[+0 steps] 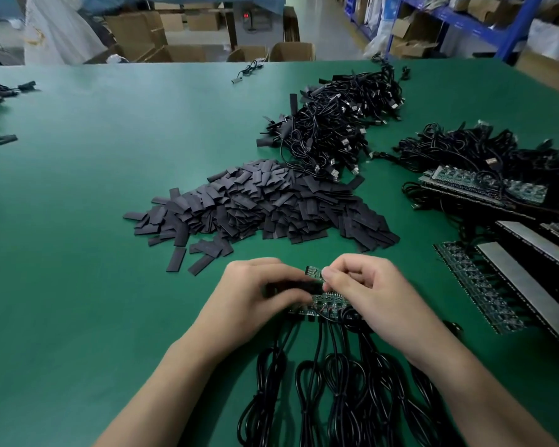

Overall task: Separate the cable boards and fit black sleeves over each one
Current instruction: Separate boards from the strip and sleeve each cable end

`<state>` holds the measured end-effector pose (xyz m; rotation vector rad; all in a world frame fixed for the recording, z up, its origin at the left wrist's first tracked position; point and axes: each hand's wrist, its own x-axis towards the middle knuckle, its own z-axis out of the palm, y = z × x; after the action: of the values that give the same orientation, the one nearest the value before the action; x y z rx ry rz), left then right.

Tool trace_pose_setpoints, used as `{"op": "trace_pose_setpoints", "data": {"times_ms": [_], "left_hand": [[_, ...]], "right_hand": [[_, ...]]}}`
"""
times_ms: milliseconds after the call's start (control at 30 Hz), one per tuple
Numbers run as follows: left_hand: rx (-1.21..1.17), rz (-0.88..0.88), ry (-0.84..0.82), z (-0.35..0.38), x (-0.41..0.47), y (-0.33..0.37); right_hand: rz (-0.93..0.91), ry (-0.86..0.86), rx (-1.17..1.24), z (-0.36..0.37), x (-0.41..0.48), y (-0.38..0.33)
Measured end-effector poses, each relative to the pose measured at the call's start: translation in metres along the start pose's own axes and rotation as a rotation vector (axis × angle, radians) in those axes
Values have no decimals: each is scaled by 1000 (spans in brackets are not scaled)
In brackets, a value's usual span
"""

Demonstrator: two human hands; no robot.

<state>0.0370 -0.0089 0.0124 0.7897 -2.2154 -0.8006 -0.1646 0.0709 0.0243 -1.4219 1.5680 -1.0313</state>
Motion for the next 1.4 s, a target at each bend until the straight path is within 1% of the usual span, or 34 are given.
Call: {"op": "trace_pose_setpoints", "data": {"times_ms": [67, 133, 200, 267, 333, 433, 533, 733, 800, 900, 1167, 1400], "left_hand": [[-139, -72, 55, 0, 0, 1], [-267, -152, 64, 1, 0, 1], [-301, -173, 51, 3, -1, 2], [-248, -127, 31, 4, -1, 3], [-144, -49, 26, 3, -1, 4], [17, 75, 64, 3, -2, 3], [92, 124, 100, 5, -2, 3], [43, 56, 177, 1, -2, -2], [25, 43, 190, 1, -1, -3], [17, 47, 189, 2, -1, -3], [5, 53, 202, 0, 0, 0], [65, 54, 193, -1, 0, 0]], "right_hand": [[-12, 29, 28, 0, 0, 0], [-27, 33, 26, 2, -1, 1], [-29, 21, 16, 3, 0, 3], [-18, 9, 50, 4, 1, 4], [-5, 0, 97, 5, 2, 4], [-12, 6, 105, 6, 2, 4], [-28, 15, 94, 7, 2, 3], [-51, 73, 121, -1, 1, 2], [-69, 86, 63, 0, 0, 0], [-109, 100, -18, 3, -1, -4], [-122, 130, -48, 1, -3, -5], [-144, 125, -84, 2, -4, -5]]}}
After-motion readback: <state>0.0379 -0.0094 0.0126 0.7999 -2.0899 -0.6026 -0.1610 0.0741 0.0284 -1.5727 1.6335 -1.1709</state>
